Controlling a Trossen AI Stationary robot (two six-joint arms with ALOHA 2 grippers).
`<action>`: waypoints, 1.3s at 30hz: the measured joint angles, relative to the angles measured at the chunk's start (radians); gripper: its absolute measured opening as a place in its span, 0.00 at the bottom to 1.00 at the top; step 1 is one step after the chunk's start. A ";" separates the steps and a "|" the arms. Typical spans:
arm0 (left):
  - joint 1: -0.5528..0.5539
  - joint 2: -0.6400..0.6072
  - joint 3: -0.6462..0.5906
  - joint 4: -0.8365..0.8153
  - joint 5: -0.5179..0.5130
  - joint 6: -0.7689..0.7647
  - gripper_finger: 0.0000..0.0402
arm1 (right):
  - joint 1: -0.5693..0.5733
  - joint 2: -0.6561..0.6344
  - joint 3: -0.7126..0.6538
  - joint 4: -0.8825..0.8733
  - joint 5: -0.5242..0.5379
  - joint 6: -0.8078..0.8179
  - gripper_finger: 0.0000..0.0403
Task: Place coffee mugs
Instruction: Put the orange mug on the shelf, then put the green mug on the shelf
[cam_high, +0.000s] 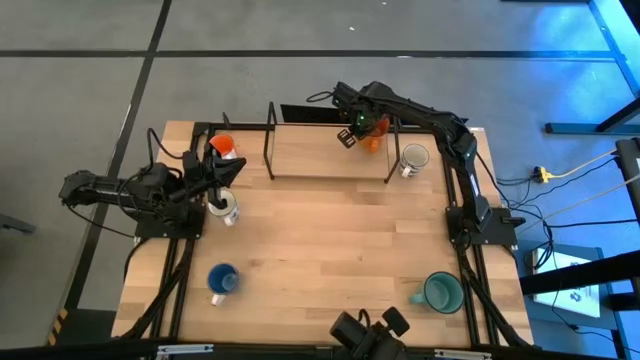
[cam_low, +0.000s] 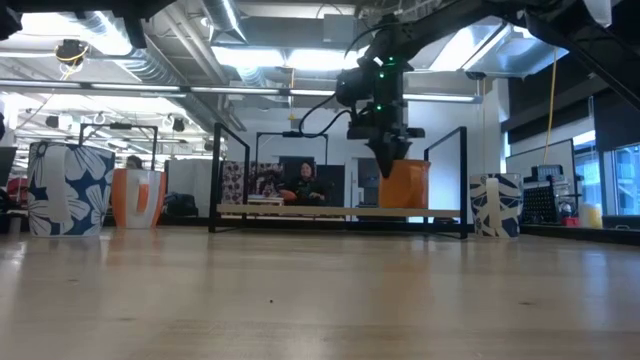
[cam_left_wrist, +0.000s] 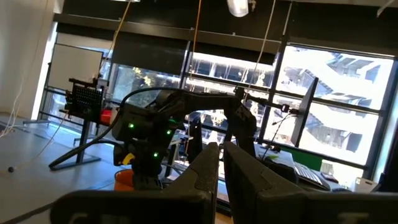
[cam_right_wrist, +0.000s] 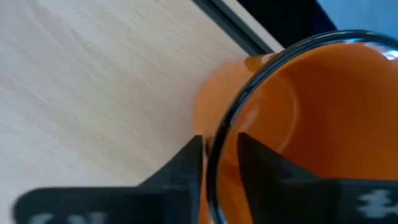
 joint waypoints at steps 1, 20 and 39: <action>0.000 0.000 0.000 0.000 0.000 0.000 0.05 | 0.000 0.000 0.000 -0.001 0.007 -0.001 0.28; 0.000 0.000 0.000 0.000 -0.001 0.008 0.05 | 0.157 -0.266 0.001 -0.040 -0.020 -0.106 0.45; 0.000 0.135 0.031 -0.037 -0.002 -0.088 0.32 | 0.670 -0.562 -0.219 0.126 -0.046 -0.112 0.45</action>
